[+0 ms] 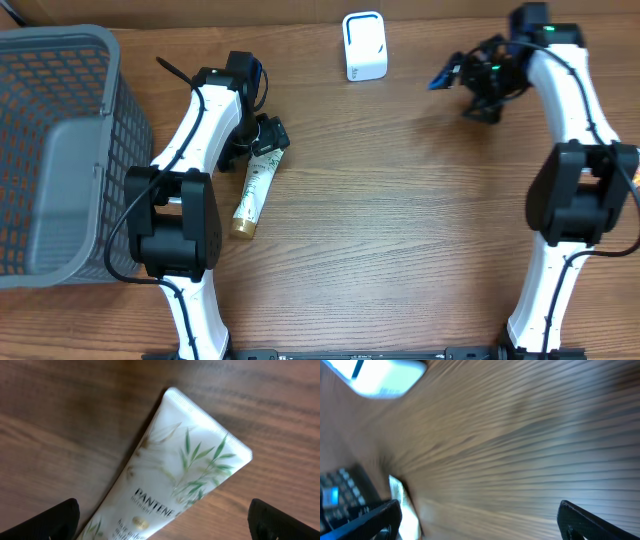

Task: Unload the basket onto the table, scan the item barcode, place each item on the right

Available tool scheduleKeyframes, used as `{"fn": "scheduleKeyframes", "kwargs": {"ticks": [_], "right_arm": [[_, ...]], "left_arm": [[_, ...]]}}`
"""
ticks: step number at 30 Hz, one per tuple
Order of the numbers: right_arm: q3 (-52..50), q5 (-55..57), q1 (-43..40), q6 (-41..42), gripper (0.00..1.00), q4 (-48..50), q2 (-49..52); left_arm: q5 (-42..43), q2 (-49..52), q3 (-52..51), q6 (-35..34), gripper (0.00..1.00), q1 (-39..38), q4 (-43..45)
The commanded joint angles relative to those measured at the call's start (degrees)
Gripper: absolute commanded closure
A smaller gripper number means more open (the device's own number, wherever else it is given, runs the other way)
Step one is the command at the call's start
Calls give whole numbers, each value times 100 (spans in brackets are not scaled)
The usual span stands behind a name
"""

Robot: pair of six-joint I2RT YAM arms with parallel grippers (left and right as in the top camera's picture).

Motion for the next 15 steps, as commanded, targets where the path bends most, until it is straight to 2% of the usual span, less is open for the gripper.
{"fn": "scheduleKeyframes", "kwargs": {"ticks": [1, 5, 7, 10, 13, 15], "right_arm": [[39, -96, 413, 11, 0, 26, -302], [39, -96, 752, 13, 0, 236, -302], [39, -94, 903, 13, 0, 291, -302], [39, -94, 1040, 11, 0, 280, -302], [39, -22, 1137, 9, 0, 214, -302], [39, 201, 1189, 7, 0, 151, -302]], "left_arm": [[-96, -7, -61, -31, 0, -42, 240], [170, -7, -61, -76, 0, -44, 509], [752, -7, -61, -63, 1, -44, 254], [1005, -7, -61, -48, 0, -48, -122], [822, -4, -96, 507, 0, -68, -232], [243, -4, -160, 970, 0, -68, -273]]}}
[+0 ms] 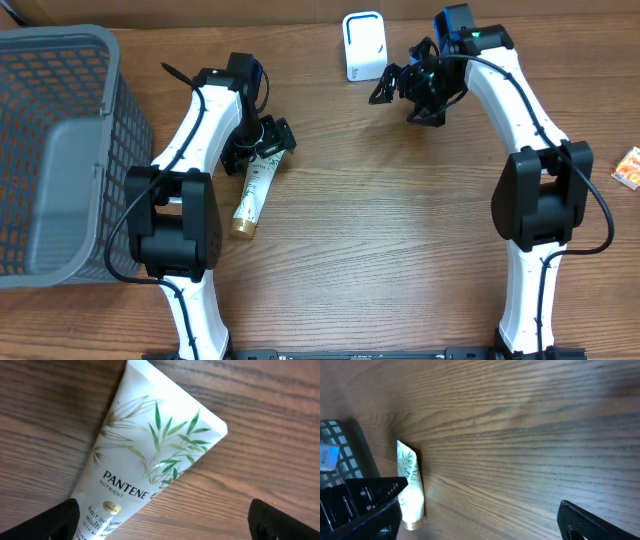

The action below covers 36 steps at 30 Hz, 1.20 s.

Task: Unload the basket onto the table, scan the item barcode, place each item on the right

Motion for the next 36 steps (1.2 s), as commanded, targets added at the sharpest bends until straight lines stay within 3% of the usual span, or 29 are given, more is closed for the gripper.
{"fn": "scheduleKeyframes", "kwargs": {"ticks": [1, 3, 5, 7, 10, 14, 17, 21, 26, 30, 34, 36], "right_arm": [[39, 319, 68, -9, 0, -61, -295], [39, 511, 76, -52, 0, -129, -295], [39, 688, 74, -50, 0, -186, -295], [39, 708, 76, -66, 0, -184, -295], [39, 708, 76, -66, 0, -186, -295], [39, 708, 76, -68, 0, -186, -295], [39, 708, 76, -70, 0, -190, -295], [39, 708, 63, -70, 0, -221, -295], [39, 708, -2, -70, 0, -363, -295], [42, 704, -48, -343, 0, -667, -295], [44, 697, -155, -647, 0, -1167, -319], [48, 684, -216, -809, 0, -1421, -365]], "left_arm": [[-649, -4, -173, 826, 0, -59, -83], [-973, -4, -240, 1117, 0, -13, -227], [-1029, -4, -345, 1499, 9, 46, -361], [-1086, -4, -511, 1637, 11, 103, -380], [-892, -4, -887, 1644, 35, 125, -85], [103, -2, -1471, 2199, 43, 79, 402], [1311, -2, -1799, 2684, 55, 9, 636], [2387, -2, -1884, 2844, 65, -173, 645], [3027, -4, -1851, 2791, 64, -870, 909], [2918, -4, -1613, 2203, 64, -1541, 1123], [2326, -4, -883, 1698, 47, -1810, 761], [2188, -4, -431, 1668, 31, -1781, 503]]}}
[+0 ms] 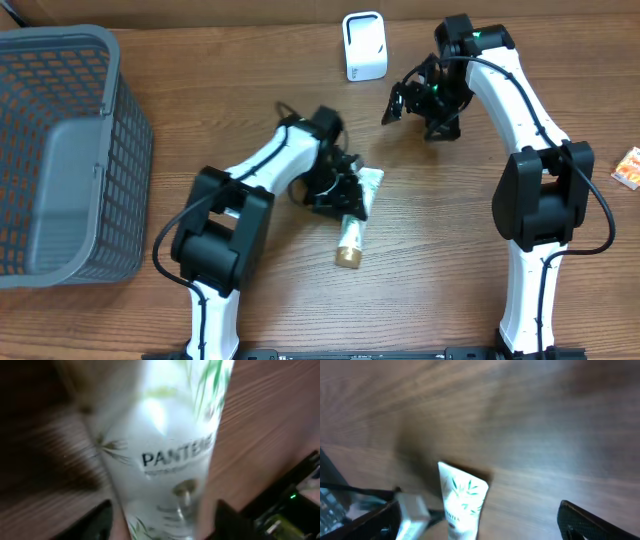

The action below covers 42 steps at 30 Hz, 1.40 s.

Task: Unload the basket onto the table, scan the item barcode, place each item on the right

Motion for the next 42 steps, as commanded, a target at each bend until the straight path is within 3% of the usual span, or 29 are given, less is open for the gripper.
{"fn": "scheduleKeyframes", "kwargs": {"ticks": [1, 3, 4, 11, 17, 22, 26, 33, 42], "right_arm": [[46, -7, -149, -400, 0, -251, -385], [46, -9, -168, -490, 0, -483, -470], [46, -7, -168, -505, 0, -575, -522], [46, -7, -74, -452, 6, -1038, -1027], [35, 118, 262, -234, 11, -1252, -1434], [24, 1534, 876, 879, 11, -1482, -1648], [-313, 2026, 1346, 1534, 9, -1436, -1952], [-1759, 2022, 1945, 1969, 4, -697, -2417], [-3401, 1143, 2286, 2463, 0, 1325, -2420]], "left_arm": [[-256, -7, 903, -367, 21, 164, -264], [-256, -7, 1502, -369, 3, 310, -595], [-267, -7, 1762, -378, 0, 391, -743], [-1204, -7, 3106, -1530, 0, 1335, -1674], [-1244, -7, 3121, -1738, 0, 2162, -2085], [-1320, -7, 3119, -1735, 0, 2483, -2243], [-1639, -7, 3119, -1735, 0, 2551, -2245], [-2116, -7, 3119, -1738, 0, 2540, -2194], [-2138, -7, 3119, -1738, 0, 2540, -2181]]}}
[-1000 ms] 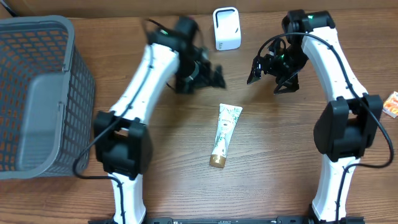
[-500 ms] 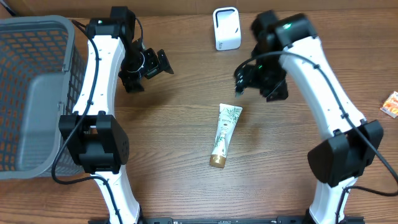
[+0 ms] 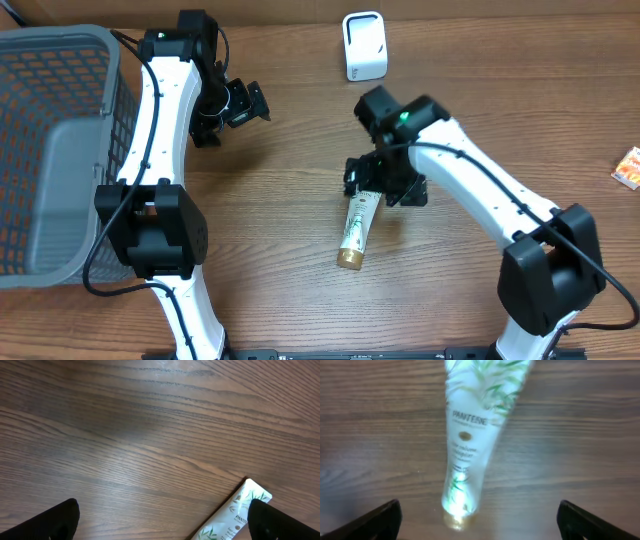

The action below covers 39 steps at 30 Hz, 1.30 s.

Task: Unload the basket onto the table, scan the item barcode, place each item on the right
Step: 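Grasp the white Pantene tube with the right gripper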

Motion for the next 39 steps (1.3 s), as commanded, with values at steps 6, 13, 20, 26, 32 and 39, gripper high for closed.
{"fn": "scheduleKeyframes", "kwargs": {"ticks": [6, 13, 20, 26, 32, 39], "right_arm": [[-1318, -376, 20, 935, 3, 1397, -90], [-1808, -525, 61, 938, 21, 2118, -90], [-1808, -195, 332, 933, 25, 2225, -85], [-1808, -278, 402, 935, 25, 2068, -66], [-1805, -643, 492, 931, 25, 2031, 173], [-1805, -815, 470, 1069, 30, 2149, 245]], "left_arm": [[-103, -9, 48, -98, 0, 4, 4], [-101, -9, 48, -101, 0, 4, 4], [-101, -9, 48, -101, 0, 2, 4], [-101, -9, 48, -98, 0, 4, 4], [-101, -9, 48, -101, 0, 4, 4], [-101, -9, 48, -98, 0, 4, 4]]}}
